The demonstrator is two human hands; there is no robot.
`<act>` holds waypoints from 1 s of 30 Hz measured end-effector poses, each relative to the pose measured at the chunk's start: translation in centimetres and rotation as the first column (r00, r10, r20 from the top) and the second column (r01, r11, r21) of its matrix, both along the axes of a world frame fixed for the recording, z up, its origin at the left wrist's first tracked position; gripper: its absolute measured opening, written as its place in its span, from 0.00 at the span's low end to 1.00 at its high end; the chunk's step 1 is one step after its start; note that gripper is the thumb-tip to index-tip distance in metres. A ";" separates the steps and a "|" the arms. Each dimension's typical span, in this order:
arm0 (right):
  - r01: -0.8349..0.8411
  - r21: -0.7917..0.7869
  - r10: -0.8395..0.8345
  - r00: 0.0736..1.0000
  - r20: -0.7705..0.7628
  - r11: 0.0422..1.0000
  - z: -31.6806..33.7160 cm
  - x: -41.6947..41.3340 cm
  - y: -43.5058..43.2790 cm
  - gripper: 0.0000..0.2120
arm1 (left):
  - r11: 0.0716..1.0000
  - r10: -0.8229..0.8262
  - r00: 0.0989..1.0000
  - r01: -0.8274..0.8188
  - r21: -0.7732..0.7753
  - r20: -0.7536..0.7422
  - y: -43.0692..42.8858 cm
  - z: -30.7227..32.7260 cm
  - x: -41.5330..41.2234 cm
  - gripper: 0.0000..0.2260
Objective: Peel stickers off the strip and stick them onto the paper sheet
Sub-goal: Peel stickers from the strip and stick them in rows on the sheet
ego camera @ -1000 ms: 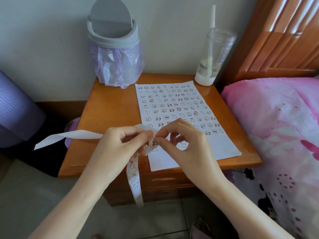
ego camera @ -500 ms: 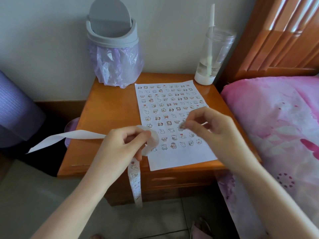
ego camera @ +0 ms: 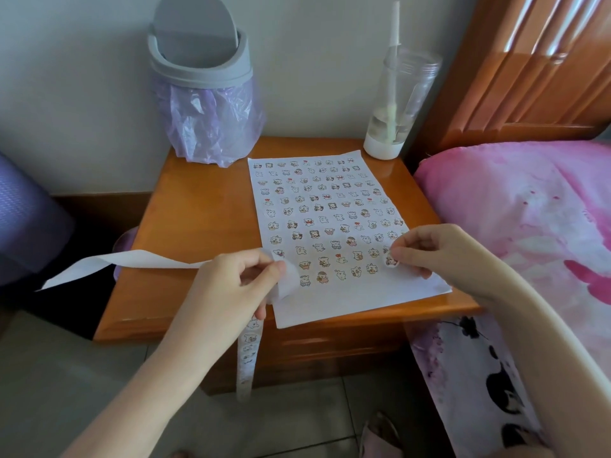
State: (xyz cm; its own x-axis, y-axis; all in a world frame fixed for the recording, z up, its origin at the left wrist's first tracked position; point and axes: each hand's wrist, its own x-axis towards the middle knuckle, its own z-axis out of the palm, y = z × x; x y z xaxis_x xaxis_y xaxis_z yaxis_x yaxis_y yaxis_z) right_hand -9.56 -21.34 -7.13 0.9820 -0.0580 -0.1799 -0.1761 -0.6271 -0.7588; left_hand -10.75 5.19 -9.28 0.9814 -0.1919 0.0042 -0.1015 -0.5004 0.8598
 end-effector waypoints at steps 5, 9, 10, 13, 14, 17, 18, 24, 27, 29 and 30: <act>-0.016 -0.008 0.016 1.000 -0.005 1.000 -0.5 0.3 0.0 0.02 | 1.000 0.007 1.000 -0.007 0.006 0.006 0.0 0.0 0.0 0.11; -0.025 0.002 0.025 1.000 -0.005 1.000 -0.5 0.3 0.0 0.02 | 1.000 0.008 1.000 -0.008 0.008 0.014 0.0 -0.1 -0.1 0.10; -0.026 -0.002 0.026 1.000 0.000 1.000 -0.6 0.3 0.0 0.03 | 1.000 0.007 1.000 -0.007 0.012 0.014 0.0 -0.1 0.0 0.10; -0.034 -0.018 0.034 0.999 0.009 0.999 -0.6 0.3 0.1 0.03 | 1.000 0.005 1.000 -0.005 0.026 0.013 0.1 -0.2 0.0 0.10; -0.033 -0.022 0.034 0.999 0.012 0.999 -0.7 0.3 0.1 0.03 | 1.000 0.005 1.000 -0.006 0.026 0.013 0.2 -0.2 0.0 0.10; -0.023 -0.034 0.024 0.999 0.027 0.999 -0.8 0.2 0.1 0.03 | 1.000 0.010 1.000 -0.010 0.028 0.010 0.1 -0.2 0.0 0.10; -0.024 -0.037 0.025 0.999 0.031 0.999 -0.9 0.2 0.1 0.02 | 0.999 0.010 1.000 -0.011 0.033 0.009 0.1 -0.2 0.1 0.10; -0.022 -0.039 0.024 0.998 0.049 0.999 -1.2 0.3 0.1 0.02 | 0.998 0.020 1.000 -0.021 0.059 0.021 0.1 -0.1 0.1 0.11; -0.016 -0.043 0.019 0.998 0.065 0.999 -1.3 0.3 0.2 0.02 | 0.998 0.017 1.000 -0.018 0.059 0.020 0.1 -0.1 0.1 0.10; -0.017 -0.051 0.021 0.997 0.079 0.999 -1.3 0.3 0.3 0.02 | 0.998 0.019 1.000 -0.020 0.063 0.022 0.1 -0.1 0.1 0.10; -0.017 -0.055 0.022 0.996 0.086 0.998 -1.3 0.2 0.3 0.01 | 0.998 0.018 1.000 -0.020 0.067 0.024 0.1 -0.1 0.1 0.10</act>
